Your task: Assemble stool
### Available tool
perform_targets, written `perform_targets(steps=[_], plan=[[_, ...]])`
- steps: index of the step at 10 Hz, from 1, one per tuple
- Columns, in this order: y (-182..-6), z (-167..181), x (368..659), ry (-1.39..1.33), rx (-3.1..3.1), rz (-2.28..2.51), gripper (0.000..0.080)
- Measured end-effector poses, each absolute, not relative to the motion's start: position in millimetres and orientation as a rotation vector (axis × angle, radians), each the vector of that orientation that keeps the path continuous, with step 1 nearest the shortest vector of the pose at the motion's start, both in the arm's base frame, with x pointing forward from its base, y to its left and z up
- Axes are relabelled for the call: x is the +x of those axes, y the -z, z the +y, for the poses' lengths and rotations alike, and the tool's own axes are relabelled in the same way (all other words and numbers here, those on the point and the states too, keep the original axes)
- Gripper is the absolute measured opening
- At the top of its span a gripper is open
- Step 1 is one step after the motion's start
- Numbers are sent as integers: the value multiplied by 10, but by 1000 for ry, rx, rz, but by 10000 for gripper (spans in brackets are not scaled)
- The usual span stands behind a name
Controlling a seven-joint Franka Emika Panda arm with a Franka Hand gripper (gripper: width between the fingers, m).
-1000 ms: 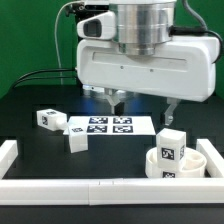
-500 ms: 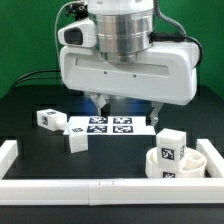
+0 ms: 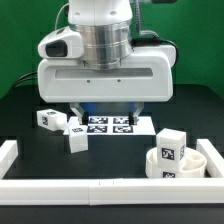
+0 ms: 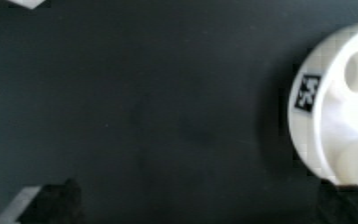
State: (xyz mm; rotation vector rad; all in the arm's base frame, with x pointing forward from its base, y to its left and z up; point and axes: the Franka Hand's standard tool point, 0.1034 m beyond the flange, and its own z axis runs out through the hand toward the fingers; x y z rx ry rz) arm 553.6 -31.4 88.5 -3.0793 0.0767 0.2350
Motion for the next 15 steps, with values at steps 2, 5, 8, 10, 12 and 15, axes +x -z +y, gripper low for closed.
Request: perform_targets(steps=[2, 5, 8, 10, 12, 15], plan=[[-882, -318, 5534, -229, -3067, -136, 649], [-706, -583, 5234, -365, -3032, -211, 649], [-703, -638, 5070, -726, -2946, -168, 649], [-665, -605, 5023, -884, -2886, -174, 649], [-475, -669, 4865, -1088, -2813, -144, 649], [-335, -762, 4736, -1132, -2820, -141, 649]])
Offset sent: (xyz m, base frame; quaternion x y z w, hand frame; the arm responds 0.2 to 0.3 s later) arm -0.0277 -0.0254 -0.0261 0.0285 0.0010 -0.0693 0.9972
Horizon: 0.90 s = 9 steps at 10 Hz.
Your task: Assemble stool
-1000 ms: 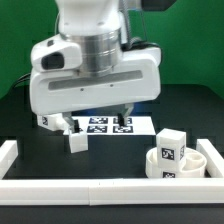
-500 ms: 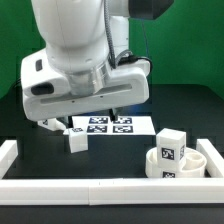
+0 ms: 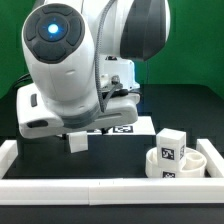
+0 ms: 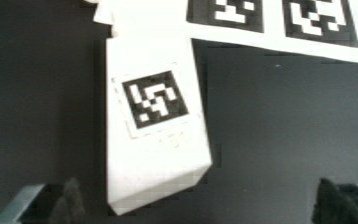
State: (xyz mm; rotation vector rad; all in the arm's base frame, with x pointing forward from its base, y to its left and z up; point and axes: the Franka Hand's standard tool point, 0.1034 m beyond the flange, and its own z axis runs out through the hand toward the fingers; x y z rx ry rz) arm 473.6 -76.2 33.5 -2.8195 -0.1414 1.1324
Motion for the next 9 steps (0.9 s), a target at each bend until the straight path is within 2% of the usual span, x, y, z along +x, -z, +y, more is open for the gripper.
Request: perform_targets(steps=[2, 5, 6, 9], plan=[[-330, -763, 4728, -1137, -2817, -140, 649], [-371, -780, 4679, -1419, -2727, -51, 649], [-397, -764, 4774, -1436, -2727, -45, 649], [-368, -782, 4761, -1437, -2725, -44, 649]])
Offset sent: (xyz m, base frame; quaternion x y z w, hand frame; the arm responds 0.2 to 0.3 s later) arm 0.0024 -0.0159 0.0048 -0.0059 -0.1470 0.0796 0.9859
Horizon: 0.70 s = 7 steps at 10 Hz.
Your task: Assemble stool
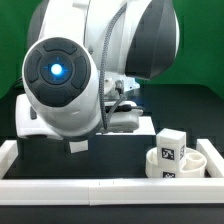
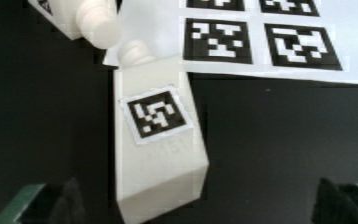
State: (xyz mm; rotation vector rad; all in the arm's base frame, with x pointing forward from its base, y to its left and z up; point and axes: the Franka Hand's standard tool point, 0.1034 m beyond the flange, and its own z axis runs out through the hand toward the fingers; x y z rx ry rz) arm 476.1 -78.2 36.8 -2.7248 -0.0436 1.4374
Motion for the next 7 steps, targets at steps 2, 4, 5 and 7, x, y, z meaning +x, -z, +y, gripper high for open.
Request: perform_targets(steps=[2, 4, 5, 7], plan=[[-239, -858, 4585, -1551, -2653, -1, 649], [-101, -847, 4441, -1544, -2660, -3, 649], [-69, -825, 4334, -1542, -2661, -6, 649], [-79, -829, 4331, -1548, -2655, -4, 552]])
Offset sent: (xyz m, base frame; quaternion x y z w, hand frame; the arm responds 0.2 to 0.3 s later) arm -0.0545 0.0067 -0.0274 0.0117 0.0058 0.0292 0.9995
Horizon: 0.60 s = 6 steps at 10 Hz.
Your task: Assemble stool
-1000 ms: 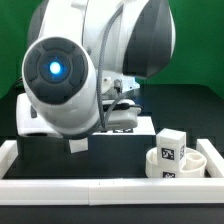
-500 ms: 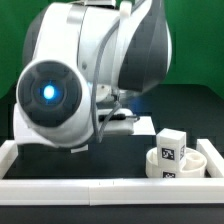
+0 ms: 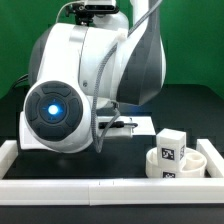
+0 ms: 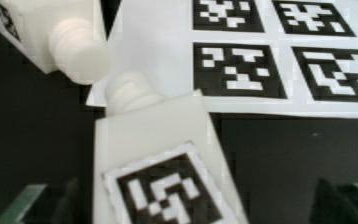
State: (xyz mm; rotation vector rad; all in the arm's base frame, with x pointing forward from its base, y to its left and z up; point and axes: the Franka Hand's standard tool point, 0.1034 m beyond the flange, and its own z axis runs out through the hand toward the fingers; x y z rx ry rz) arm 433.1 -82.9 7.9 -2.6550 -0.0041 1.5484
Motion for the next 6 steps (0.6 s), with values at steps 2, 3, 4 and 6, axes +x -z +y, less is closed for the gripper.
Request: perform_targets(steps=[2, 3, 4, 6], plan=[[-76, -830, 4328, -1549, -2654, -4, 329], [-98, -819, 4365, -1537, -2663, -11, 329], [-211, -776, 4454, -1502, -2684, -27, 318], [-565, -587, 4723, -1362, -2742, -50, 318]])
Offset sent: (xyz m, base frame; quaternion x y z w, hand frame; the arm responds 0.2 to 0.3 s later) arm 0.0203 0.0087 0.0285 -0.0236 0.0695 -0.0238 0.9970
